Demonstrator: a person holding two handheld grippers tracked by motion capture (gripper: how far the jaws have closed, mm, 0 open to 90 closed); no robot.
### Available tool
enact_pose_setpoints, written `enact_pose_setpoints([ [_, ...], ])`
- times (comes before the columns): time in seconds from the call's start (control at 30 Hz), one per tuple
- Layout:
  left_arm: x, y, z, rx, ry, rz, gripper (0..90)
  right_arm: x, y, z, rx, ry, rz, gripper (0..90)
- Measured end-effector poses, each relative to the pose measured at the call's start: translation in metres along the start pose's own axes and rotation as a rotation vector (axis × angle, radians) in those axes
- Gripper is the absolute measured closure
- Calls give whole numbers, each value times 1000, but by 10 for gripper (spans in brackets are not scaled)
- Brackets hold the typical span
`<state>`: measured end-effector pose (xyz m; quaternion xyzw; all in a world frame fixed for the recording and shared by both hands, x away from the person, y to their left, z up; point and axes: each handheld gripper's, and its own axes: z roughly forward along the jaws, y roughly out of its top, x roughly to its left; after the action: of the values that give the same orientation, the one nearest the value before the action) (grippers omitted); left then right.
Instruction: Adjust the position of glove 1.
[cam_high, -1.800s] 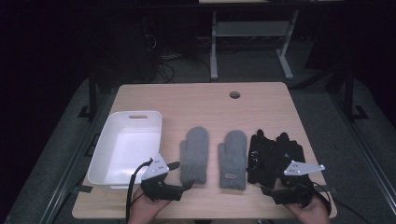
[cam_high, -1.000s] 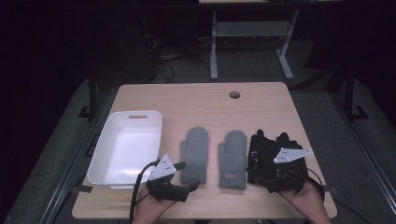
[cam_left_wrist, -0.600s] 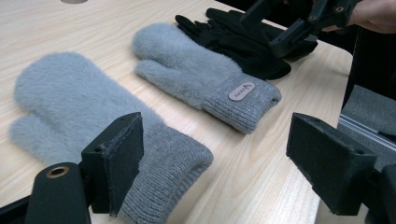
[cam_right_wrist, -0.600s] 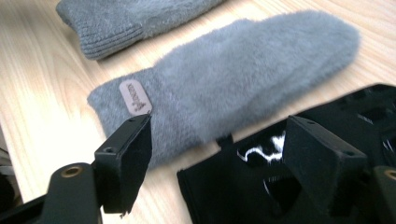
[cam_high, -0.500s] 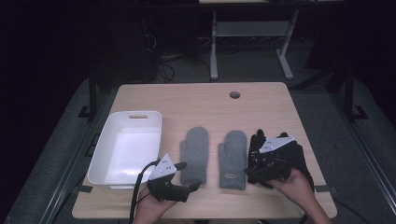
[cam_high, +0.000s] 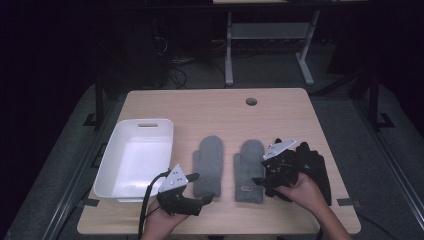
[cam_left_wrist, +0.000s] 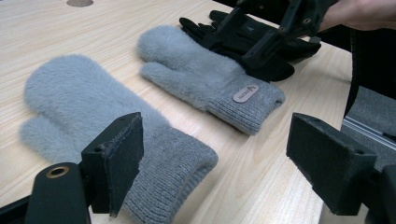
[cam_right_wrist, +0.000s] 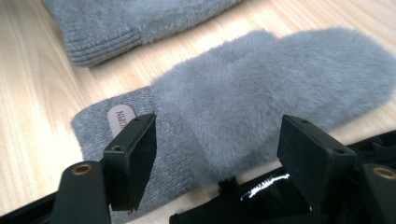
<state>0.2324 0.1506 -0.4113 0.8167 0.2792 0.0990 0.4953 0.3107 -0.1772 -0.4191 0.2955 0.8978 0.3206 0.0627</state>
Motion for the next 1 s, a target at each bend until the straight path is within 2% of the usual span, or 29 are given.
enact_pose_setpoints([
  [0.3, -2, 0, 1, 8, -3, 5, 187, -1, 17, 15, 64, 9, -50, 326],
  [0.33, -2, 0, 1, 6, -5, 4, 187, -2, 19, 17, 74, -1, -64, 326],
  [0.5, -2, 0, 1, 5, -5, 4, 187, -4, 24, 24, 92, -13, -80, 366],
  [0.63, -2, 0, 2, 9, -6, -4, 187, -7, 26, 33, 127, -24, -92, 411],
  [0.73, -2, 0, 1, 9, -6, -1, 187, -8, 25, 40, 161, -23, -99, 464],
  [0.83, -2, 0, 0, 5, -4, -1, 187, -7, 23, 45, 174, -15, -114, 581],
  [1.0, -2, 0, -1, 3, -2, -5, 188, -9, 19, 46, 158, 9, -99, 764],
])
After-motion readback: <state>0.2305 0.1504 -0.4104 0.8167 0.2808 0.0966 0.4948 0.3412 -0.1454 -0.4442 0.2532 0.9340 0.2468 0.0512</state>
